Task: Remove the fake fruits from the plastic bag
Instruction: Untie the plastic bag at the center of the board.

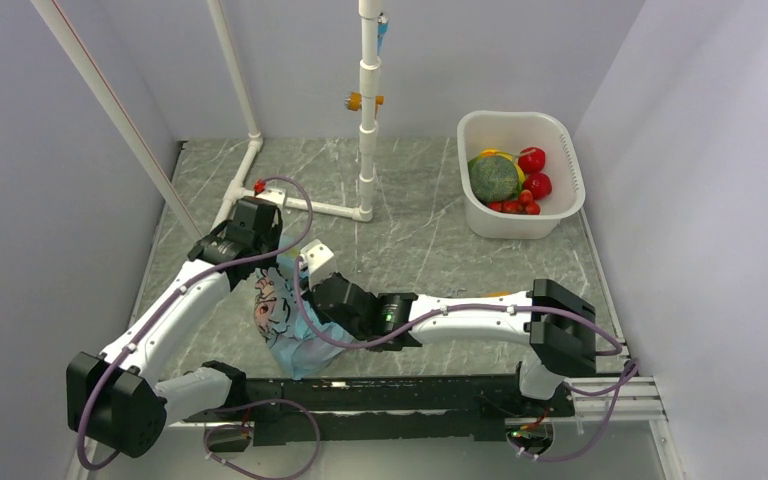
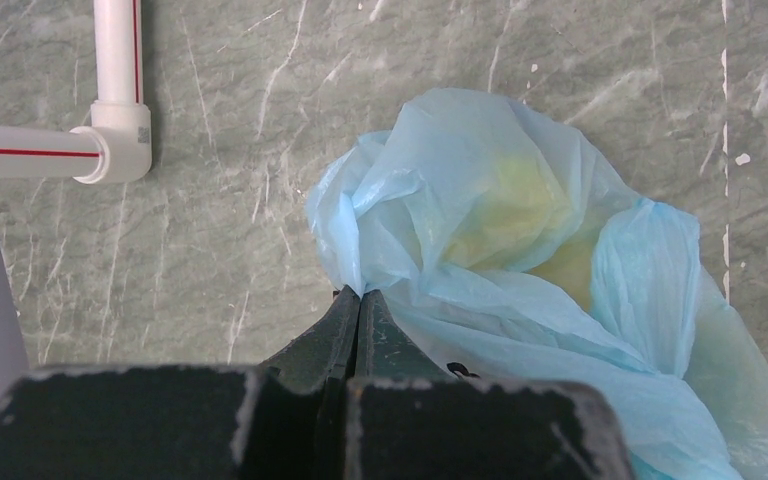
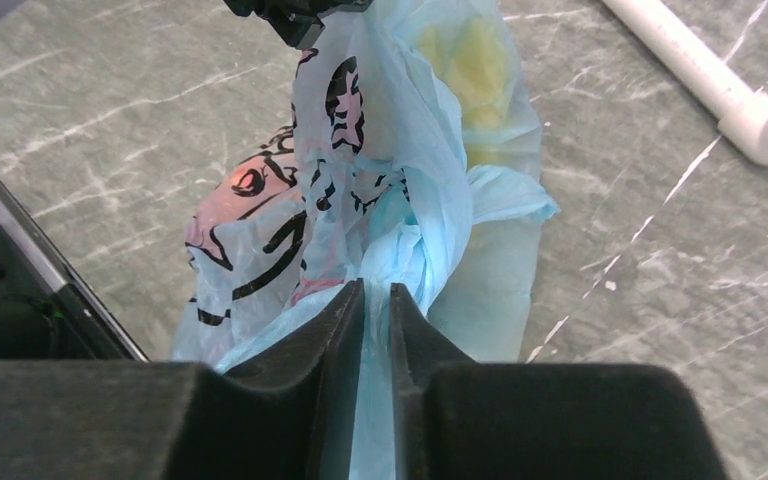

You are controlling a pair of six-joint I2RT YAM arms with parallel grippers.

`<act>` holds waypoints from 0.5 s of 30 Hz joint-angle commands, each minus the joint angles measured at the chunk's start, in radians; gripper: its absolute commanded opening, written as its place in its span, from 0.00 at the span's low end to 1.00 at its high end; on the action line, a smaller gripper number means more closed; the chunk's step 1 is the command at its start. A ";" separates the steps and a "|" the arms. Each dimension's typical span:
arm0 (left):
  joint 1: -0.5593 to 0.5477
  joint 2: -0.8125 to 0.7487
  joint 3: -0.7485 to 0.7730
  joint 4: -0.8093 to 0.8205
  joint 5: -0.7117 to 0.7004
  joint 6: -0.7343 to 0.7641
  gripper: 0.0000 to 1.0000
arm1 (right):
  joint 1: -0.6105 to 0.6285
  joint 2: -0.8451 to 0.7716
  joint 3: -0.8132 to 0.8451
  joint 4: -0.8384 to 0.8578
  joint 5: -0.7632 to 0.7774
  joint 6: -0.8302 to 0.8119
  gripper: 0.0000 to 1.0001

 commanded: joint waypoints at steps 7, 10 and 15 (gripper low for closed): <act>-0.003 0.001 0.018 0.002 -0.128 -0.032 0.00 | 0.004 -0.169 -0.149 0.052 -0.065 0.090 0.00; -0.003 0.010 0.026 -0.023 -0.222 -0.062 0.00 | 0.003 -0.238 -0.254 0.087 -0.107 0.149 0.00; -0.003 0.019 0.039 -0.060 -0.322 -0.104 0.00 | 0.006 -0.340 -0.400 0.175 -0.230 0.223 0.00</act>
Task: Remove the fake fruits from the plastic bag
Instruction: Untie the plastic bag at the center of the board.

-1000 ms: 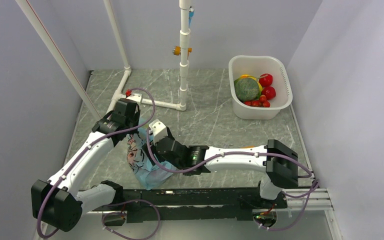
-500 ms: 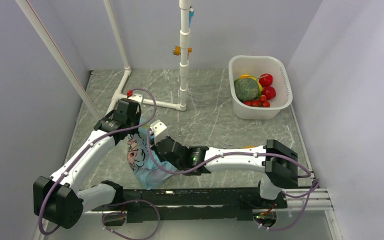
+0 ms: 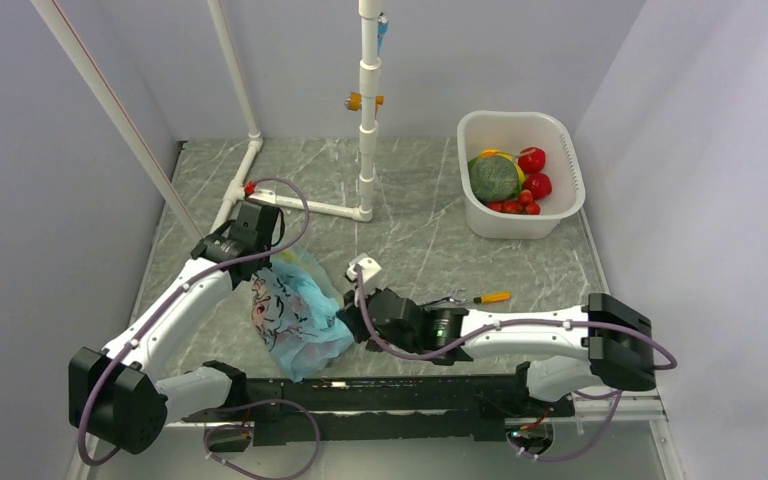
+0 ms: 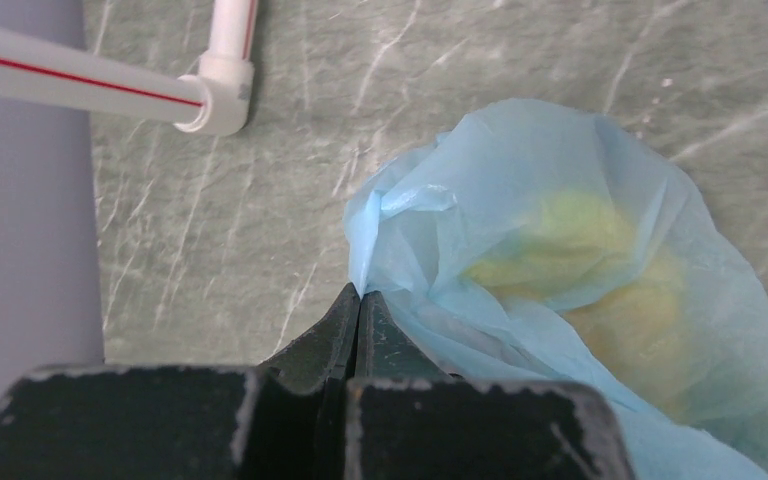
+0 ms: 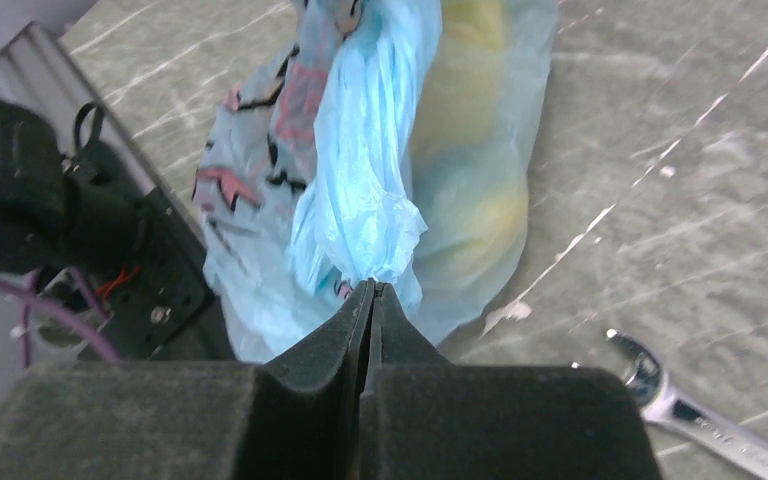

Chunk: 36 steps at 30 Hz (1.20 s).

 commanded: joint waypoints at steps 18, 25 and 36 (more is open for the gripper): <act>0.003 -0.066 0.013 0.026 -0.076 -0.017 0.00 | 0.105 -0.135 -0.281 0.205 -0.244 0.266 0.00; 0.002 -0.128 -0.008 0.053 -0.047 -0.006 0.00 | 0.105 -0.170 -0.370 0.312 -0.262 0.336 0.11; 0.001 -0.200 -0.042 0.092 -0.002 0.014 0.08 | -0.017 -0.268 -0.011 -0.137 -0.291 0.117 0.77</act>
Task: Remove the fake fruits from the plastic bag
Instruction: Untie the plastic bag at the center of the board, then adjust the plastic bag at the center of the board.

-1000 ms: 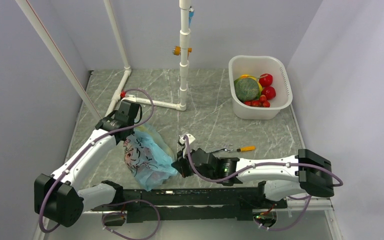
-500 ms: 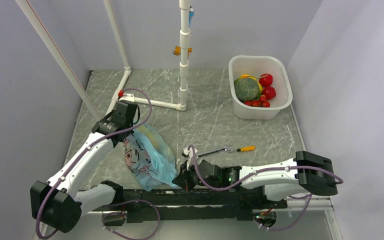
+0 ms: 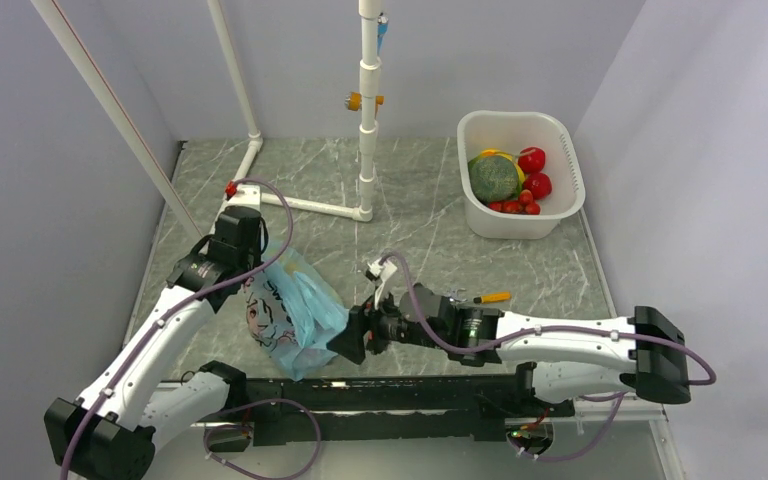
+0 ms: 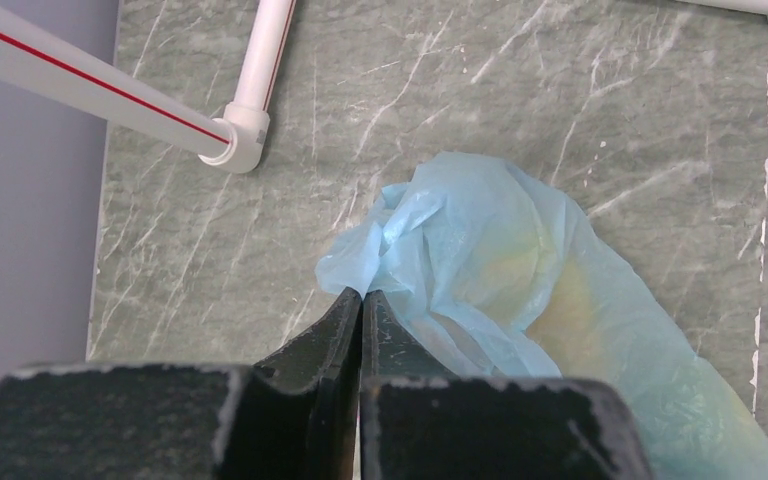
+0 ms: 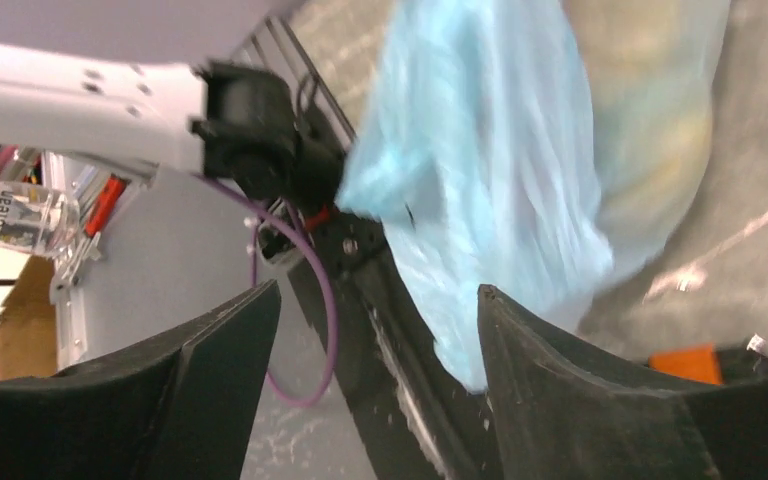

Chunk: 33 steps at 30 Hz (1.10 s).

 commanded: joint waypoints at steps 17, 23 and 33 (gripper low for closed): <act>-0.027 -0.122 0.005 -0.036 0.164 -0.041 0.78 | -0.097 0.170 0.302 -0.176 0.080 -0.216 0.94; -0.027 -0.376 -0.073 -0.198 0.503 -0.281 0.86 | -0.094 0.140 0.205 0.039 0.060 -0.259 0.85; -0.031 -0.530 -0.249 -0.083 0.875 -0.552 0.90 | -0.096 0.146 0.152 0.098 0.113 -0.284 0.82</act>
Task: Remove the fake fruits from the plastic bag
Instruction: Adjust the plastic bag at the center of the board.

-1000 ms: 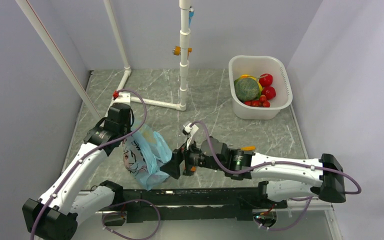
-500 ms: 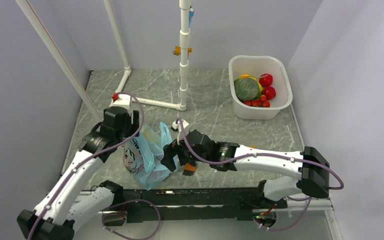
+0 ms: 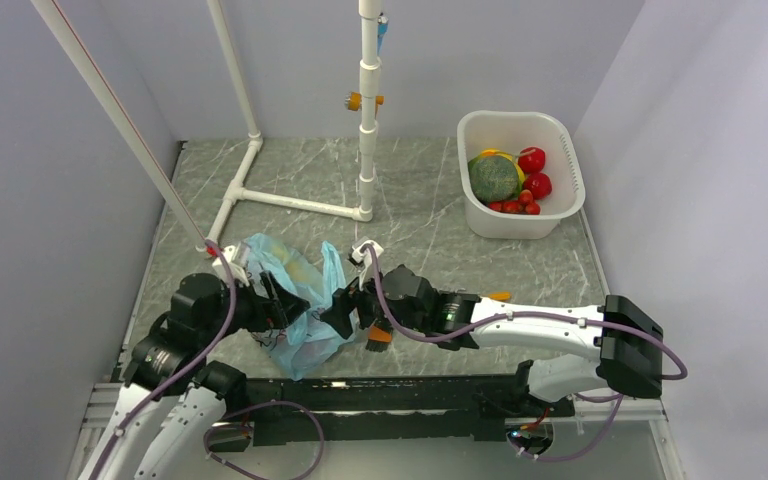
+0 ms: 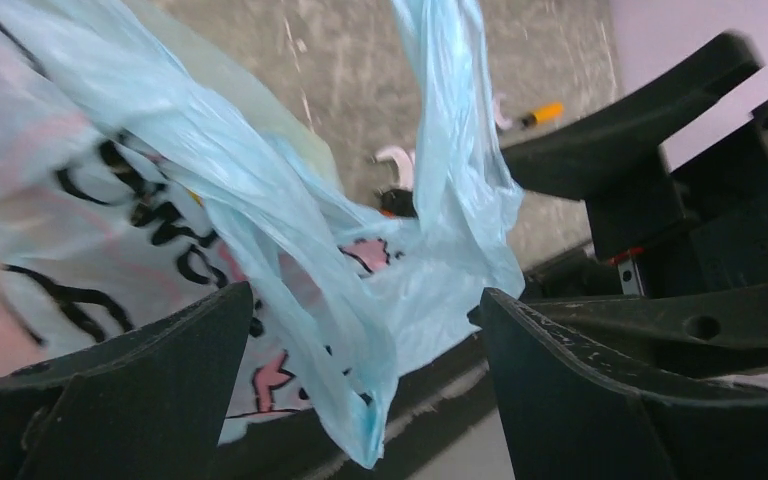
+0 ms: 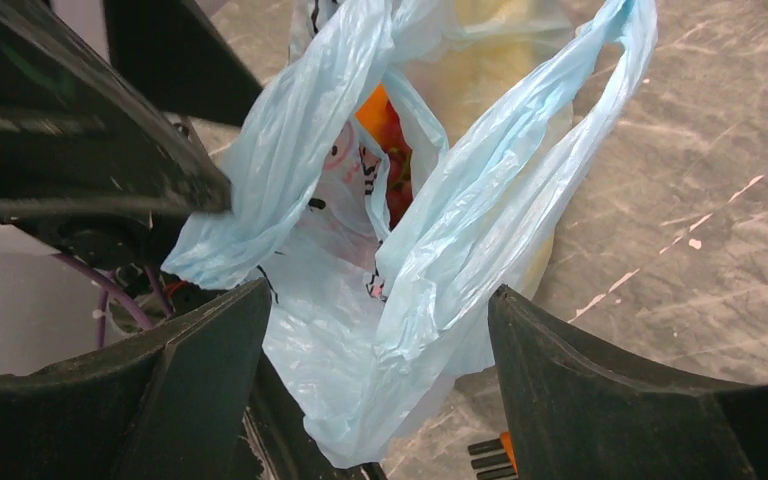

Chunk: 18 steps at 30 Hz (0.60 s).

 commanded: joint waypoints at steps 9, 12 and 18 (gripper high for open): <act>-0.048 0.120 -0.053 0.071 0.118 -0.140 0.50 | 0.004 -0.011 -0.035 0.127 0.049 -0.010 0.74; -0.048 0.145 -0.005 0.065 0.074 -0.129 0.25 | 0.004 0.019 -0.016 0.109 0.057 -0.019 0.54; -0.047 0.182 0.129 0.058 -0.096 -0.095 0.03 | 0.051 0.014 -0.027 0.090 0.121 -0.068 0.15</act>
